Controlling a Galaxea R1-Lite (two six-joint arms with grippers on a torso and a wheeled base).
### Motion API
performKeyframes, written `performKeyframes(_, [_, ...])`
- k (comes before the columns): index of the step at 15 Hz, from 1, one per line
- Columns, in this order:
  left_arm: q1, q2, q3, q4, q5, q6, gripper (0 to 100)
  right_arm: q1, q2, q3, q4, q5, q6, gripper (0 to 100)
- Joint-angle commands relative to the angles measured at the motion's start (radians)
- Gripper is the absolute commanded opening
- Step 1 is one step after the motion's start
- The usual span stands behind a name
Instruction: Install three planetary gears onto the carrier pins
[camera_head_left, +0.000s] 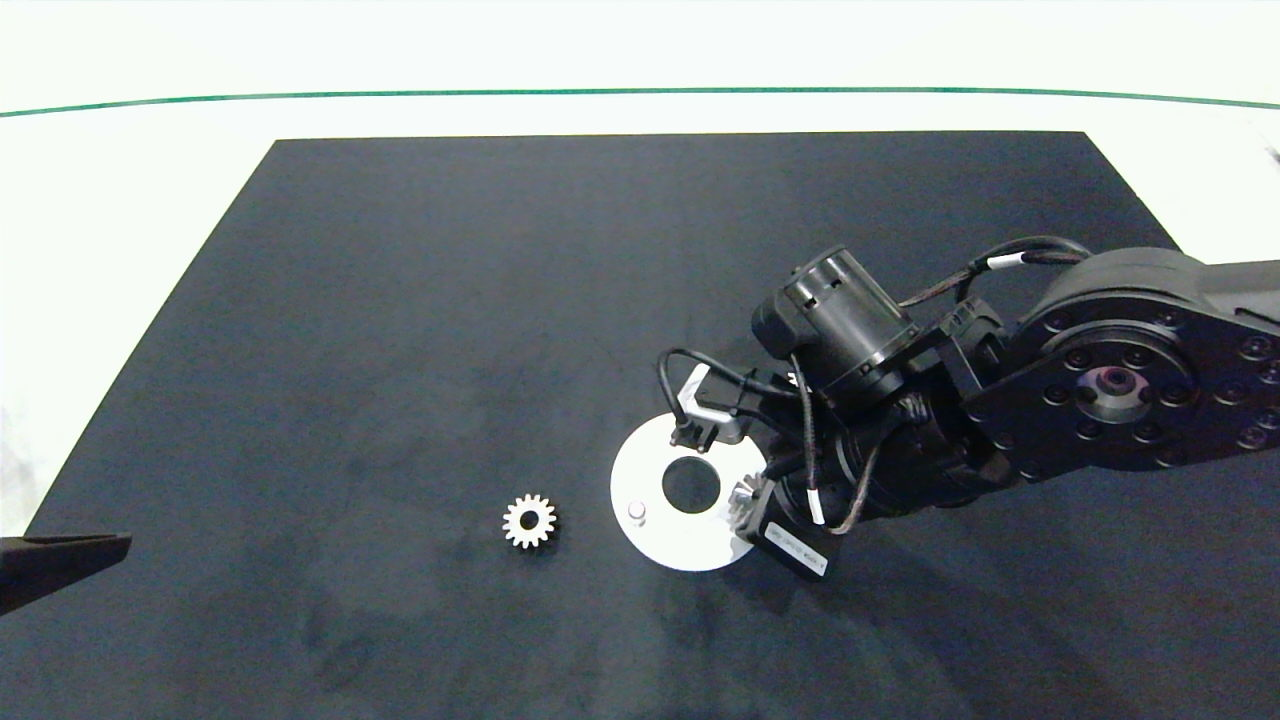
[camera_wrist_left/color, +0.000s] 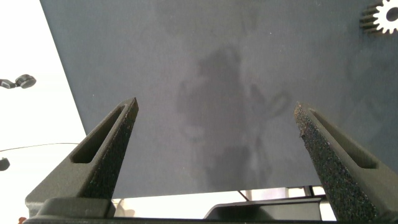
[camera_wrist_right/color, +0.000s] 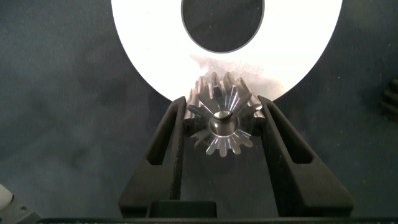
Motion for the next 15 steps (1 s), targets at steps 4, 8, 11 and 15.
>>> performKeyframes(4, [0.0,-0.004,0.001,0.005,0.0,0.001,100,0.001,-0.002,0.001,0.003,-0.003,-0.003,19])
performKeyframes(8, [0.0,-0.006,-0.001,0.005,0.0,0.001,100,0.001,-0.002,0.002,0.004,-0.003,-0.003,100])
performKeyframes(11, [0.0,-0.014,-0.001,0.005,0.0,0.001,100,0.002,-0.005,0.004,0.004,-0.004,-0.004,100])
performKeyframes(15, [0.0,-0.015,-0.002,0.005,0.0,-0.001,100,-0.002,-0.049,-0.001,0.004,-0.015,-0.009,100])
